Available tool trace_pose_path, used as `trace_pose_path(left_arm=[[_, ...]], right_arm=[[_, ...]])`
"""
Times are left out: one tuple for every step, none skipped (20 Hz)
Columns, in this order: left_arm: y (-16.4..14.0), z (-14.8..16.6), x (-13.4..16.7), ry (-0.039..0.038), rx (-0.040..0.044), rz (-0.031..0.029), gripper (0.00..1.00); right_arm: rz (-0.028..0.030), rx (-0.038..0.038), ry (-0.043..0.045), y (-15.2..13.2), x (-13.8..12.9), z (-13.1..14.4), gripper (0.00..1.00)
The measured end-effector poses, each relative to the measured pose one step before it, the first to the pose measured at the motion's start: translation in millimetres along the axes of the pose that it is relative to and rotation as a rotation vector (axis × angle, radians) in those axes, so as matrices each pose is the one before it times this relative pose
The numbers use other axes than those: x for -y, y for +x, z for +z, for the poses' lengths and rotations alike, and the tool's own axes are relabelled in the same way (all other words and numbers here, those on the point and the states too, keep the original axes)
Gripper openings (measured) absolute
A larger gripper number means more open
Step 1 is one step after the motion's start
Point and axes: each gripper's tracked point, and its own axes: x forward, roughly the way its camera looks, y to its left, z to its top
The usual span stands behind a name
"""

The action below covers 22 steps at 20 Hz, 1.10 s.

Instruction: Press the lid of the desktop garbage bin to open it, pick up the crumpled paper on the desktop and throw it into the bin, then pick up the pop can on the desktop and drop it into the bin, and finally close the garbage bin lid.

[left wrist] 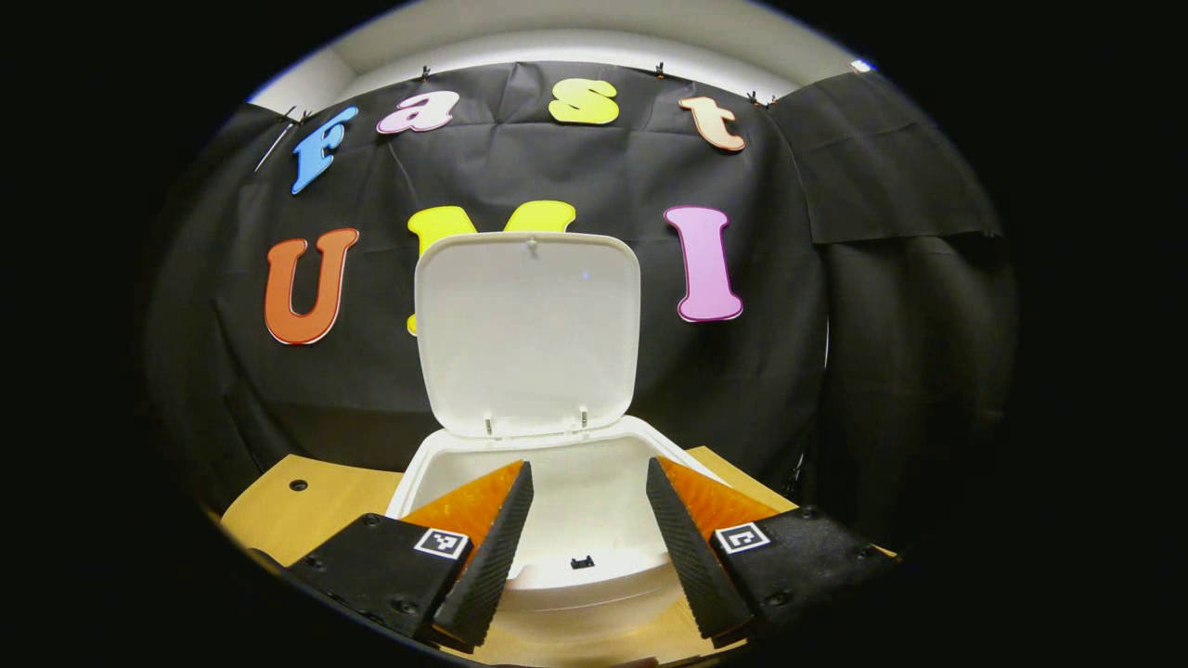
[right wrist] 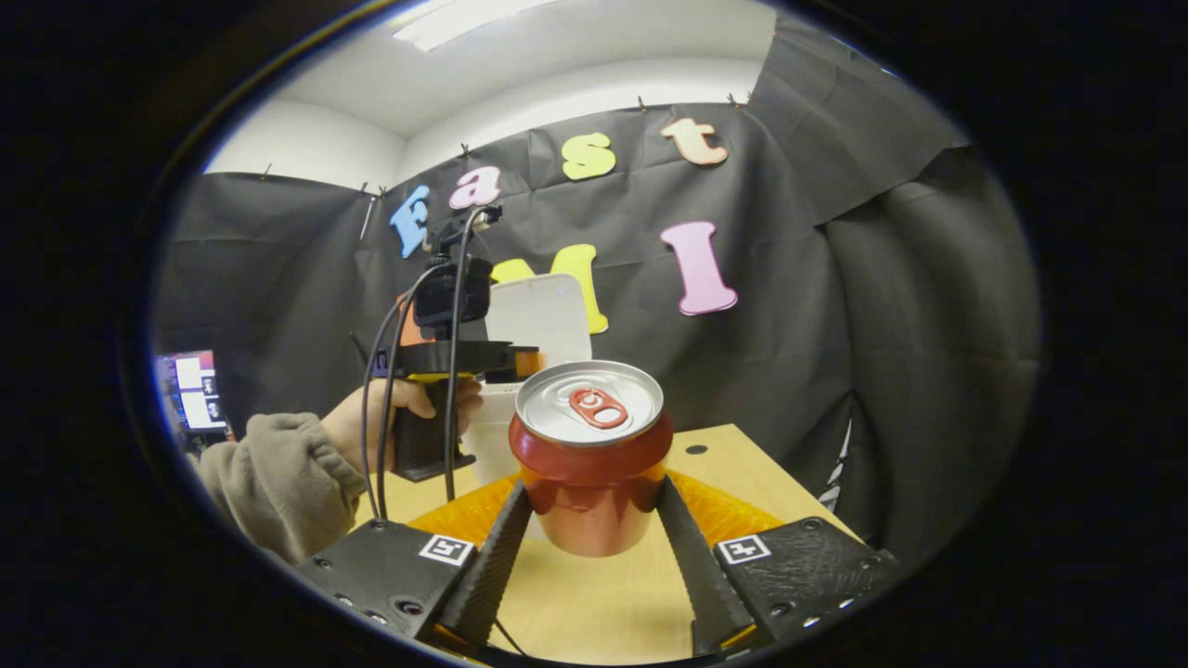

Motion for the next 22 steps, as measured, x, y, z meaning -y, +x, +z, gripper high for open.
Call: trace_pose_path(left_arm=[[-8.15,-4.0,-1.79,-0.00447,0.00007,0.00913,0.81],[-8.0,-2.09,-6.65,-0.00162,0.00443,0.02935,0.82],[-8.47,-0.99,-8.81,-0.00031,0.00212,0.03696,0.85],[-10.08,1.73,-6.6,-0.00427,0.01486,0.02633,0.87],[-10.89,3.49,-0.61,-0.00812,0.01698,-0.00519,0.87],[-11.48,3.73,0.52,-0.00931,0.02016,-0.01426,0.95],[-12.62,2.4,-5.24,0.00376,0.01508,0.00522,0.97],[-13.36,3.56,-6.82,0.00965,0.01325,0.00643,0.97],[-13.25,3.22,-8.82,0.00534,0.01744,0.01119,0.97],[-12.71,-0.61,-9.72,-0.00333,0.01008,0.02121,0.96],[-14.26,-0.95,-10.47,-0.00384,0.00494,0.01582,0.96],[-12.16,-1.14,-9.19,0.00131,0.00318,0.01698,0.96],[-10.61,-0.11,-7.21,0.00408,0.00099,0.00878,0.96],[-10.68,-2.24,-7.32,0.00054,-0.00314,0.0058,0.96],[-10.09,-3.85,-8.72,-0.00438,-0.00493,0.01037,0.96],[-9.32,-3.78,-8.32,0.00973,-0.00852,0.02176,0.96],[-9.45,-6.18,-9.63,0.01494,-0.01232,0.01395,0.96],[-7.91,-5.76,-7.71,0.01024,-0.00646,0.01304,0.96],[-8.9,-5.29,-6.38,-0.00077,-0.00758,0.0079,0.96],[-6.89,-6.66,-5.99,0.00133,-0.0064,0.00642,0.96],[-5.21,-5.94,-7.07,0.01025,-0.00692,0.01155,0.97],[-7.13,-3.31,-7.4,0.00587,0.00628,0.01553,0.97]], right_arm=[[0.0011,-0.0037,-0.00713,0.46,-1.57,-1.59,0.8],[-0.00225,-0.00137,-0.0071,0.52,-0.19,-1.44,0.8],[-0.00413,-0.00072,-0.00806,0.35,0.36,-0.86,0.8],[-0.00272,-0.00367,-0.01187,1.51,-1.58,-3.12,0.8],[-0.00572,-0.00482,-0.00956,1.9,-0.3,-2.7,0.8],[-0.00855,-0.00537,-0.00429,1.17,0.6,-1.69,0.8],[-0.00728,-0.00577,-0.00197,0.95,-0.34,-2.21,0.8],[-0.00276,-0.00246,-0.00299,0.93,-2.35,-1.53,0.8],[-0.00206,-0.00266,-0.00877,0.12,-2.26,-2.1,0.8],[-0.00856,-0.00748,-0.01526,0.84,-1.23,-4.81,0.8],[-0.01879,-0.01115,-0.01838,0.11,0.72,-6.22,0.8],[-0.01133,-0.01094,-0.02102,-1.51,-1.27,-6.17,0.8],[-0.00649,-0.01331,-0.0151,-1.85,-2.55,-5.41,0.8],[-0.00168,-0.00834,-0.00513,-1.21,-3.59,-3.51,0.8],[0.00261,-0.0056,-0.0013,-1.36,-4.29,-1.31,0.8],[0.00386,-0.00277,-0.00298,-2.22,-4.78,-1.1,0.8],[0.0013,0.00613,-0.00241,-1.87,-4.03,1.89,0.8],[0.00011,0.0074,0.0007,-1.1,-2.71,1.82,0.8],[0.00528,0.00531,0.00423,-0.8,-3.83,1.56,0.8],[0.00605,-0.00155,0.00447,0.73,-4.12,0.45,0.8],[0.00329,-0.00165,-0.00148,0.58,-4.47,1.31,0.8],[-0.00187,0.00248,-0.00687,0.37,-2.21,1.26,0.8]])
